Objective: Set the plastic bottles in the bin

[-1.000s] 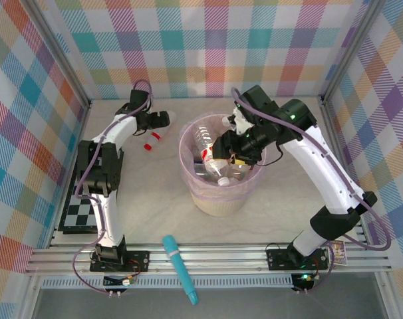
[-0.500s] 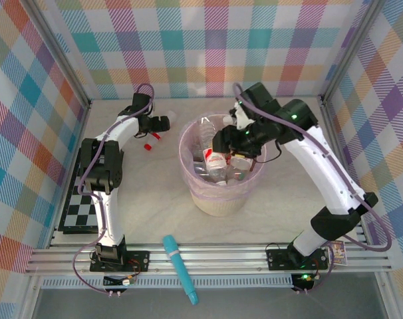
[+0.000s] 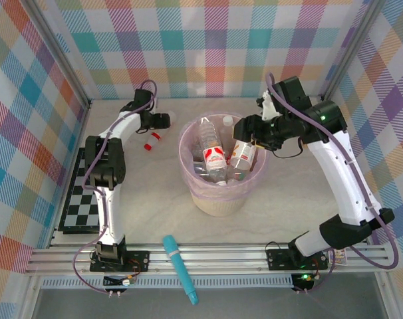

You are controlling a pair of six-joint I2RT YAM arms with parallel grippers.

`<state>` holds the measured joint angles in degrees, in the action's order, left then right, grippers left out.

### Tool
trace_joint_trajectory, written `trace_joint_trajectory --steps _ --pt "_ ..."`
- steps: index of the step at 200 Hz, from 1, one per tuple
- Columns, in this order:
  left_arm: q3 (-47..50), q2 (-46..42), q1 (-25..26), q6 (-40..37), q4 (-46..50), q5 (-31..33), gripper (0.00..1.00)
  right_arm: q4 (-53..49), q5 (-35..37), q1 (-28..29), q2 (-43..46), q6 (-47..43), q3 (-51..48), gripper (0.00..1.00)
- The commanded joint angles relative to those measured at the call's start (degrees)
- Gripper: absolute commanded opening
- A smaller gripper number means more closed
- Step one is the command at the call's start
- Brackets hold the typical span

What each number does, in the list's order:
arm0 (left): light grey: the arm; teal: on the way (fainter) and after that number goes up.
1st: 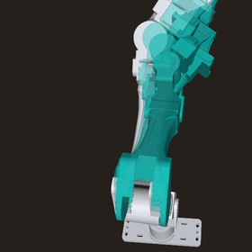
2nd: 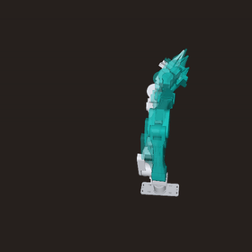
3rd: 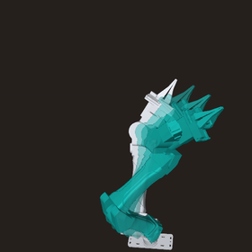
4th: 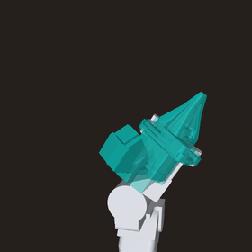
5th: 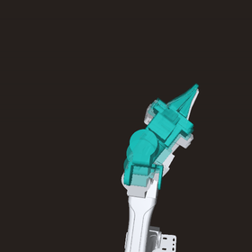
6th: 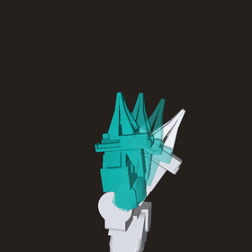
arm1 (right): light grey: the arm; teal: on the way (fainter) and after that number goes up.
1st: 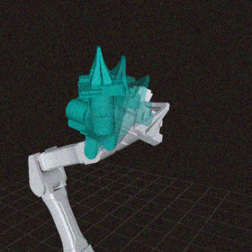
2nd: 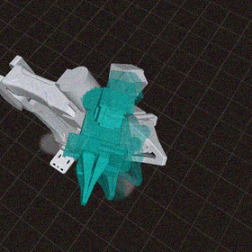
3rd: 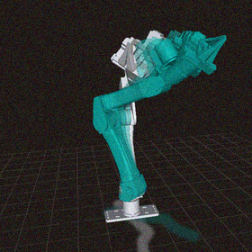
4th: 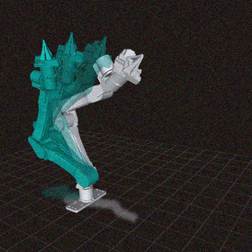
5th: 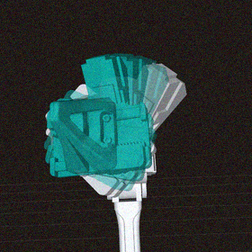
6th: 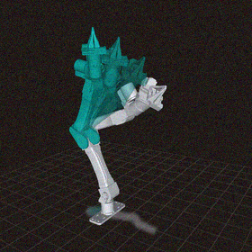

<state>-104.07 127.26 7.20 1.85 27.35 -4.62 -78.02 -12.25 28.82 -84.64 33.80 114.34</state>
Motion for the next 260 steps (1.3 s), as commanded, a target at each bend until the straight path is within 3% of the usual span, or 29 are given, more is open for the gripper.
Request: trace_joint_trajectory --steps 1,123,174,195,218,260 --pt "-1.4 1.2 -0.3 -0.6 3.4 -1.2 0.79 2.4 -2.1 -1.2 2.0 -1.5 -1.7 0.65" --pt "3.0 -2.0 0.4 2.6 4.5 -1.2 0.34 7.1 -8.6 -7.6 4.0 -5.5 -6.6 0.64" --pt "6.2 -8.2 1.4 2.2 4.0 -0.4 0.34 7.7 -9.8 -8.2 3.1 -6.9 -4.5 0.64" --pt "5.3 -8.4 1.8 1.5 5.2 0.4 0.38 7.9 -10.1 -8.3 3.5 -7.1 -5.3 0.64" --pt "5.7 -9.0 1.9 2.2 5.1 0.2 0.35 8.2 -10.1 -8.4 4.0 -7.2 -6.1 0.64" --pt "12.8 -22.8 1.9 5.3 -2.8 -1.3 0.34 15.1 -14.5 -8.5 4.6 -8.0 -4.0 0.65"
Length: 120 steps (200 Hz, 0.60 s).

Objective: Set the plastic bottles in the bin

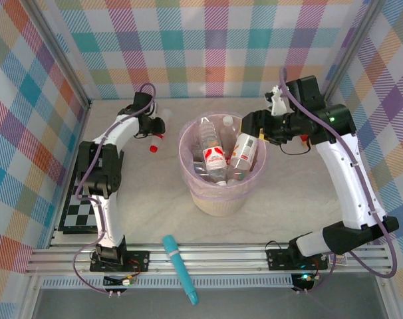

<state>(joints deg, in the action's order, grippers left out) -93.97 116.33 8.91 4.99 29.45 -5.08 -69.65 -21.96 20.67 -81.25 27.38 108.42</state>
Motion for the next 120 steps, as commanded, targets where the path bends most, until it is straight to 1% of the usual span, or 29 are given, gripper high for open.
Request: trace_joint_trajectory --steps 1,14,21,31,41,53,61,74,87,95,104,120 --pt "2.9 -12.3 0.3 2.2 -4.9 -0.8 0.34 7.2 -5.1 -0.4 1.3 -1.5 1.9 0.66" --pt "5.0 -18.7 0.3 2.4 -6.5 -1.2 0.34 13.1 -8.0 -0.4 1.8 -0.5 1.6 0.67" --pt "6.0 -22.4 0.3 2.6 -7.2 -2.2 0.34 16.5 -8.9 -0.3 2.2 0.4 1.0 0.7" --pt "6.9 -27.2 0.3 3.1 -7.5 -5.5 0.34 22.3 -10.0 0.0 2.7 1.8 -0.4 0.74" --pt "7.4 -31.5 0.7 4.2 -7.8 -9.1 0.35 27.4 -10.9 0.3 2.9 3.3 -1.8 0.75" --pt "8.6 -36.3 1.6 6.0 -9.5 -13.4 0.35 31.2 -11.2 1.3 1.8 4.1 -1.5 0.78" --pt "9.4 -39.0 2.9 6.7 -10.6 -14.9 0.35 32.0 -11.1 2.4 0.3 3.7 0.0 0.8" --pt "10.0 -42.5 6.0 6.1 -10.5 -15.4 0.35 31.4 -10.6 4.6 -2.8 2.0 4.1 0.84" --pt "10.8 -45.2 8.8 5.6 -10.7 -16.3 0.35 30.6 -9.0 7.1 -5.7 -0.9 8.1 0.94" --pt "11.7 -46.6 10.2 5.6 -11.2 -17.5 0.35 30.4 -8.1 8.5 -7.2 -3.0 10.0 0.98" --pt "12.6 -47.8 11.6 5.6 -11.6 -18.5 0.35 30.0 -6.9 10.0 -9.0 -5.4 12.1 1.0" --pt "14.1 -49.5 13.6 5.4 -12.5 -20.2 0.35 29.2 -5.6 11.3 -11.5 -7.8 15.1 0.99"
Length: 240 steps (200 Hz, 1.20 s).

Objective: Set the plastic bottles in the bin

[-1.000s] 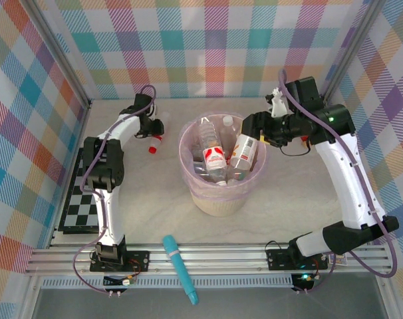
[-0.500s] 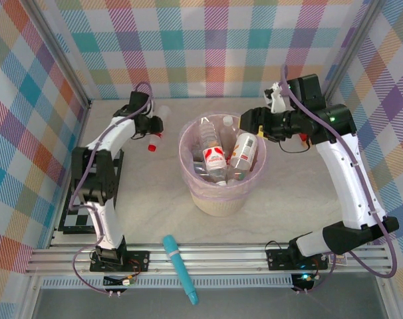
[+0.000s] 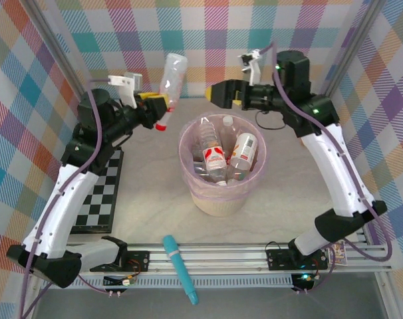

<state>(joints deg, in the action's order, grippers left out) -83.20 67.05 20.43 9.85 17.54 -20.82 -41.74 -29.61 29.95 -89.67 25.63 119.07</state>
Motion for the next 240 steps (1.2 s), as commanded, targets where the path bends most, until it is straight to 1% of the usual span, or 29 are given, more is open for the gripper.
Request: trace_joint_trajectory --steps 1,26,53,68,98,110,130,144,151,153,166,172,181,199,208,228,240 --pt "3.4 -0.3 2.1 0.5 -0.6 -4.4 0.35 1.3 2.1 2.0 -3.2 -6.1 4.6 0.99" --pt "4.4 -1.3 4.0 -0.8 1.1 -4.8 0.34 1.8 4.0 2.3 -4.7 -6.7 5.2 0.99" --pt "5.7 -1.4 4.6 -0.6 -0.1 -5.9 0.33 0.8 1.7 2.3 -7.6 -5.3 6.5 0.99" --pt "5.5 -0.8 4.7 -0.6 -0.3 -6.1 0.33 -0.2 1.6 2.3 -9.3 -4.9 7.8 1.0" --pt "5.3 -0.4 5.0 -0.6 -1.1 -7.5 0.32 -0.2 2.4 2.3 -11.0 -5.3 9.4 0.95" --pt "5.4 -0.4 5.1 -0.7 -1.1 -8.0 0.32 0.2 2.0 2.3 -11.2 -5.1 9.7 0.91" --pt "5.4 -0.2 5.2 -0.9 -1.1 -8.0 0.32 0.3 1.3 2.4 -11.7 -4.8 10.8 0.78" --pt "5.5 -0.2 5.1 -0.7 -1.1 -8.0 0.32 0.6 1.1 2.3 -11.5 -4.8 11.4 0.73" --pt "5.5 -0.4 5.1 -0.3 -1.1 -8.1 0.34 0.6 1.2 2.3 -11.3 -4.8 11.8 0.7" --pt "5.6 -0.4 5.1 -0.2 -2.7 -8.1 0.35 0.5 1.1 2.4 -11.3 -4.9 11.9 0.69" --pt "6.5 -0.9 5.1 1.6 -5.8 -8.9 0.36 0.3 1.4 2.3 -11.0 -5.0 13.2 0.59" --pt "7.1 -1.2 5.1 2.9 -7.5 -9.3 0.37 0.3 1.7 2.4 -10.8 -5.3 13.8 0.57" --pt "7.8 -1.5 5.2 5.0 -9.8 -10.0 0.42 0.1 2.1 2.3 -10.5 -5.8 14.8 0.56" --pt "8.9 -2.2 5.1 8.3 -12.4 -9.8 0.66 -1.5 4.1 2.2 -9.8 -7.8 16.8 0.56" --pt "9.5 -3.0 5.1 9.9 -13.1 -8.9 0.74 -2.8 5.5 2.2 -9.3 -9.6 17.9 0.56" --pt "11.3 -4.9 4.2 13.7 -13.3 -5.2 0.83 -4.7 7.8 2.2 -7.4 -14.1 17.9 0.53" --pt "13.6 -5.7 1.5 17.4 -15.3 -4.8 0.85 -5.7 8.3 2.2 -6.6 -16.0 17.8 0.51"
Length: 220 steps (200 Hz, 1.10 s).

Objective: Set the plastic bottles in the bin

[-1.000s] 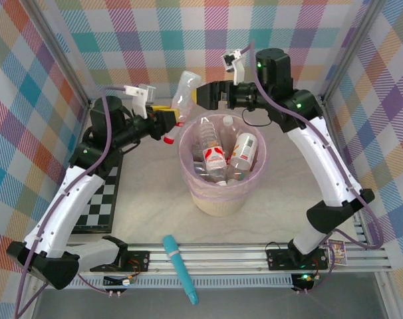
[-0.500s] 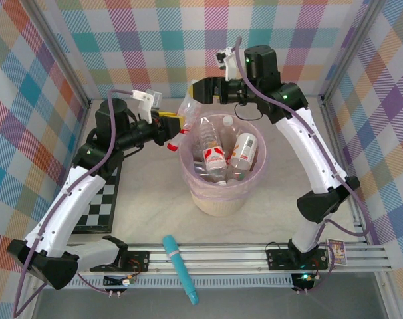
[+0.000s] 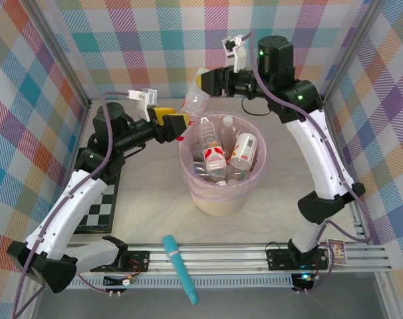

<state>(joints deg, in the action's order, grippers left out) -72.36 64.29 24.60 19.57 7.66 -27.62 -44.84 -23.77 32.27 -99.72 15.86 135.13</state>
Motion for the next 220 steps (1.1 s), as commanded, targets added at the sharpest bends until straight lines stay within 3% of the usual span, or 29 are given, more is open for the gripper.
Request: trace_joint_trajectory --steps 1,21,35,71,107,132,220 --pt "2.9 -2.9 -3.1 8.3 -5.6 1.9 0.85 -2.6 2.5 -0.1 3.5 -6.3 1.7 0.51" --pt "6.4 -2.3 -10.1 19.7 -10.7 -3.5 0.83 -3.8 2.0 -0.1 4.1 -8.6 1.6 0.47" --pt "7.8 -1.3 -11.5 23.5 -13.4 -6.6 0.8 -5.2 2.0 -0.1 4.0 -9.9 1.8 0.46" --pt "9.4 -0.9 -11.2 24.1 -10.1 -9.3 0.72 -7.3 0.1 0.8 2.8 -14.0 0.9 0.45" --pt "10.9 -1.6 -8.6 20.3 -1.4 -7.6 0.69 -10.8 1.2 3.5 0.0 -18.8 1.8 0.45" --pt "14.0 -1.6 -5.8 21.2 -2.2 -6.5 0.68 -13.6 2.2 5.9 -1.3 -23.5 0.6 0.44" --pt "20.7 -1.5 -2.5 28.1 -14.7 -1.0 0.61 -4.2 -3.5 8.4 8.0 -28.1 -29.7 0.47"
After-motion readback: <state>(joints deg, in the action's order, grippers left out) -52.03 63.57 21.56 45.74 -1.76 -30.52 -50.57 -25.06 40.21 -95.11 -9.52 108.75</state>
